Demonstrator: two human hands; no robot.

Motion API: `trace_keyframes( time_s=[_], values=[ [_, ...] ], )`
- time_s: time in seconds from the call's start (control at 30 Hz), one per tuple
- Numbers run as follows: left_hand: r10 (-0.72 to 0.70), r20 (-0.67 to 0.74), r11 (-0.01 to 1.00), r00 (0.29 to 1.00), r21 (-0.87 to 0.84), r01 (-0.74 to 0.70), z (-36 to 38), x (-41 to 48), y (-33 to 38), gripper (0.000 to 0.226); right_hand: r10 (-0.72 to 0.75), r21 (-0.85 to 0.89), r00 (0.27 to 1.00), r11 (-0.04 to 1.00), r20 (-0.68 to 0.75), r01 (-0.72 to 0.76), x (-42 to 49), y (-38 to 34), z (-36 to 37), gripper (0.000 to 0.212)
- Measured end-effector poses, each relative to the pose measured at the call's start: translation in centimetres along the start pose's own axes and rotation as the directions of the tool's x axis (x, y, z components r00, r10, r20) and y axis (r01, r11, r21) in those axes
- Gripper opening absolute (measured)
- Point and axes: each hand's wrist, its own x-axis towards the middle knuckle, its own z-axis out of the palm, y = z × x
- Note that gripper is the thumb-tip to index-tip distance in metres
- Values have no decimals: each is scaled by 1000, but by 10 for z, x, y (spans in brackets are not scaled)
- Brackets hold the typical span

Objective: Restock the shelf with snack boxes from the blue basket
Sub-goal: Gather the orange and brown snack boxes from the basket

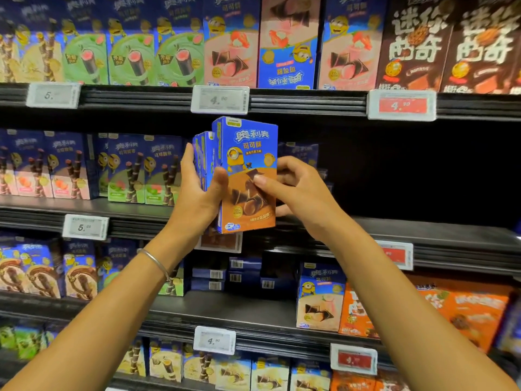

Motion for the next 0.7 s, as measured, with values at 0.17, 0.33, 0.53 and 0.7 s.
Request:
trace_keyframes(
  time_s=[0.17,0.33,0.53,0.7],
  values=[
    [-29,-120,999,992,39,34,10,7,-4,103,84,106,996,991,26,-87,-5,1,-15,38],
    [47,-232,991,972,136,-16,1,17,-11,73,108,46,990,994,-95,-104,6,12,-50,35],
    [44,-287,989,957,146,-1,-9,18,-14,67,176,-467,888,797,-424,-382,60,55,-100,33],
    [33,-288,989,957,147,10,-6,19,-14,68,124,-541,878,745,-463,-390,100,75,-108,56]
  ],
)
